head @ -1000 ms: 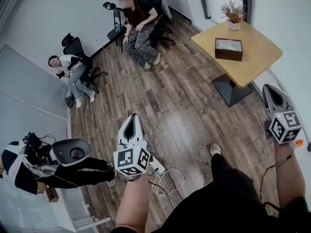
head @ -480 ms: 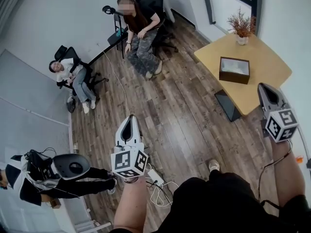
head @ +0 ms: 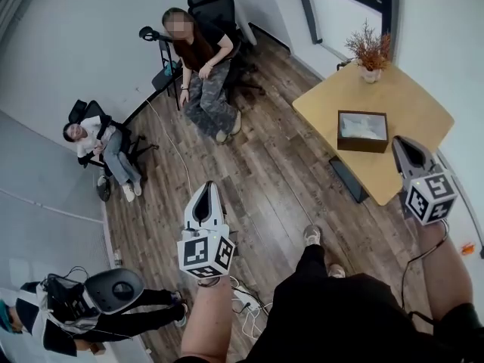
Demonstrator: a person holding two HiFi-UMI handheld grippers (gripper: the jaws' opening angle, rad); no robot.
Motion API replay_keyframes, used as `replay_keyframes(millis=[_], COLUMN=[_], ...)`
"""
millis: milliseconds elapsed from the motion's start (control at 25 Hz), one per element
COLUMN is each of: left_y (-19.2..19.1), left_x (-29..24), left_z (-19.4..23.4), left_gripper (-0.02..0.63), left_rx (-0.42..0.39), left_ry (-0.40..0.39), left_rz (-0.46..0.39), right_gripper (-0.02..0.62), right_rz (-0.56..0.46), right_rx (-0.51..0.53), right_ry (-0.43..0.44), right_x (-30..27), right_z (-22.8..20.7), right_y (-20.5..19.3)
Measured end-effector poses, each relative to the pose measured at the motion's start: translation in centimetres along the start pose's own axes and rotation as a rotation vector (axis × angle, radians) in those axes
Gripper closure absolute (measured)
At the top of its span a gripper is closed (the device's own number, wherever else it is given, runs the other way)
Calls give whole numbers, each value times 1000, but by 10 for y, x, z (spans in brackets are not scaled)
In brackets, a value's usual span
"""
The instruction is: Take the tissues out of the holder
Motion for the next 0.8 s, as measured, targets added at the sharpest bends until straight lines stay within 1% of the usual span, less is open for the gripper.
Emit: replay_keyframes(millis=[240, 480, 560, 680, 800], left_y=[0, -4, -7, -8, -16], left_x=[-97, -190, -219, -254, -281], left_z=[14, 25, 19, 6, -3], left_gripper=[598, 598, 598, 598, 598], left_rx=[3, -4, 7, 3, -2], left_ry=[-115, -229, -277, -357, -398], left_rz=[-18, -13, -11, -28, -23], right_gripper=[589, 589, 589, 589, 589], right_rz=[16, 77, 99, 129, 150], right_rx=[-16, -36, -29, -17, -18], right_ry=[-72, -109, -114, -119, -138], right_x=[-51, -107, -120, -133, -142], right_z=[-10, -4, -3, -1, -1], right_y=[7, -2, -3, -4, -10])
Point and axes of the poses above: the fingertips, and each gripper's own axes: x backward along the fingers, z to its left, y out of its top, the point moved 8 cm from there along x, backward along the fingers, and after that the axes turned 2 degrees about -x, right-handed, at the moved point
